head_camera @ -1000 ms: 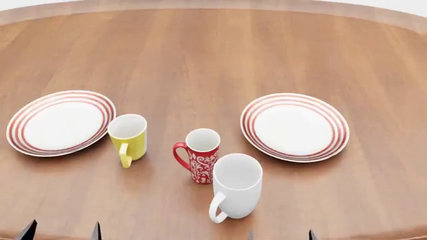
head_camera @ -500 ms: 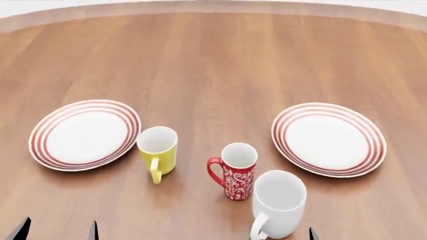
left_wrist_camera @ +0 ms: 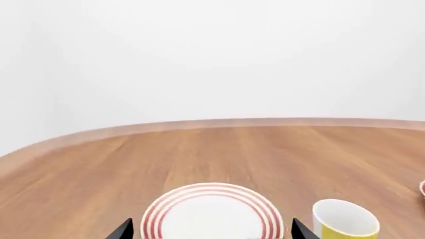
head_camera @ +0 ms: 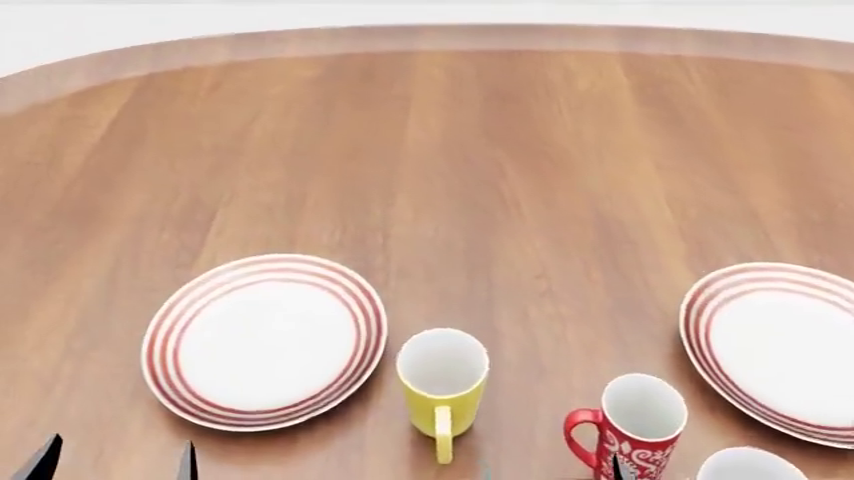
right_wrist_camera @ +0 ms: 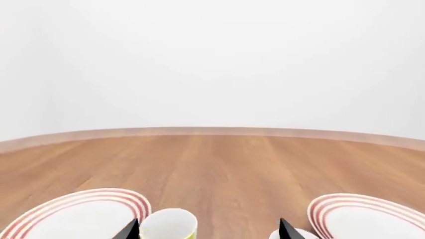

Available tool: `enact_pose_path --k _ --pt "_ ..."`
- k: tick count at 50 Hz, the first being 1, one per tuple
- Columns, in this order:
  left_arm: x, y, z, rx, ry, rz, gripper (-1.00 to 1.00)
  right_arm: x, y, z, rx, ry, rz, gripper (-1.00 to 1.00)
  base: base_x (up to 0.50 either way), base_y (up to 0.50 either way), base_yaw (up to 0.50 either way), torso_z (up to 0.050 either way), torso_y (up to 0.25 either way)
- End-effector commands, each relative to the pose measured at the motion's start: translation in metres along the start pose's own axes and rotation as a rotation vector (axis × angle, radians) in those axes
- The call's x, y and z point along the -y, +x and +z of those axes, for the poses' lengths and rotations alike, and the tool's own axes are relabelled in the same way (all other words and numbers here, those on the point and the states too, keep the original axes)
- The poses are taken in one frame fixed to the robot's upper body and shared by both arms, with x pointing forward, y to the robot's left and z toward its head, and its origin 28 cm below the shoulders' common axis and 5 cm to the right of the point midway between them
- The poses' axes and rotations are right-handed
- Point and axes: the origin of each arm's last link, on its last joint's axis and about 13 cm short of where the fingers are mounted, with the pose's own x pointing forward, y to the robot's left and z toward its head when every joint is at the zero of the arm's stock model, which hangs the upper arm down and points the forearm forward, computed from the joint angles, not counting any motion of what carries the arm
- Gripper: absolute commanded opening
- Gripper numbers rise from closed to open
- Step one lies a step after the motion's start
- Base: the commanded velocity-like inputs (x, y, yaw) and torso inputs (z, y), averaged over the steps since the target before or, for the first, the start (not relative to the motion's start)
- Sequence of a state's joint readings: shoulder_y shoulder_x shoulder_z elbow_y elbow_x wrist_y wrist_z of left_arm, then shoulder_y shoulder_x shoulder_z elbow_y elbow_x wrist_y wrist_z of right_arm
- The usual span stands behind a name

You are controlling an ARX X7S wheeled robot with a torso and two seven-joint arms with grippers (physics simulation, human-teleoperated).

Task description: Put the red mug on the left plate.

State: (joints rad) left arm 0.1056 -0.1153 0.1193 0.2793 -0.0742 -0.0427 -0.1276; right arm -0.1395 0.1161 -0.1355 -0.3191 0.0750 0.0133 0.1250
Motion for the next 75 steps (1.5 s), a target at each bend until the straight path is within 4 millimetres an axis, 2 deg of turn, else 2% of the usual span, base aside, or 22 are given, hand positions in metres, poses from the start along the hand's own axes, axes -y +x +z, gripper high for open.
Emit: enact_pose_path --k 1,16,32,43,49,55,62,75 --pt "0.0 0.0 -0.001 -0.003 0.0 0.0 1.0 0.0 0.0 0.0 -0.001 0.002 0.001 1.0 0.36 0.44 0.0 0.0 0.0" --pt "0.0 -0.001 0.0 -0.005 -0.005 -0.009 1.0 0.001 0.001 -0.002 -0.008 0.014 -0.001 1.0 0.36 0.42 0.0 0.0 0.0" --pt "0.001 -0.001 0.0 -0.009 -0.008 -0.024 1.0 -0.004 0.004 -0.006 -0.046 0.024 -0.018 1.0 0.28 0.08 0.0 0.0 0.0" --pt "0.0 -0.001 0.0 -0.01 -0.009 -0.021 1.0 -0.016 0.024 0.009 -0.136 0.076 -0.41 1.0 0.0 0.0 0.0 0.0 0.0" --pt "0.0 -0.001 0.0 -0.01 -0.012 -0.021 1.0 -0.014 0.026 0.013 -0.139 0.16 -0.466 1.0 0.0 0.0 0.0 0.0 0.0" --pt "0.001 -0.001 -0.001 -0.011 -0.01 -0.02 1.0 -0.01 0.028 0.014 -0.198 0.236 -0.648 1.0 0.0 0.0 0.0 0.0 0.0" --pt "0.0 -0.001 -0.001 -0.012 -0.008 -0.019 1.0 -0.009 0.025 0.013 -0.194 0.308 -0.7 1.0 0.0 0.0 0.0 0.0 0.0" --pt "0.0 -0.001 -0.001 -0.012 -0.003 -0.014 1.0 -0.012 0.022 0.01 -0.202 0.339 -0.767 1.0 0.0 0.0 0.0 0.0 0.0"
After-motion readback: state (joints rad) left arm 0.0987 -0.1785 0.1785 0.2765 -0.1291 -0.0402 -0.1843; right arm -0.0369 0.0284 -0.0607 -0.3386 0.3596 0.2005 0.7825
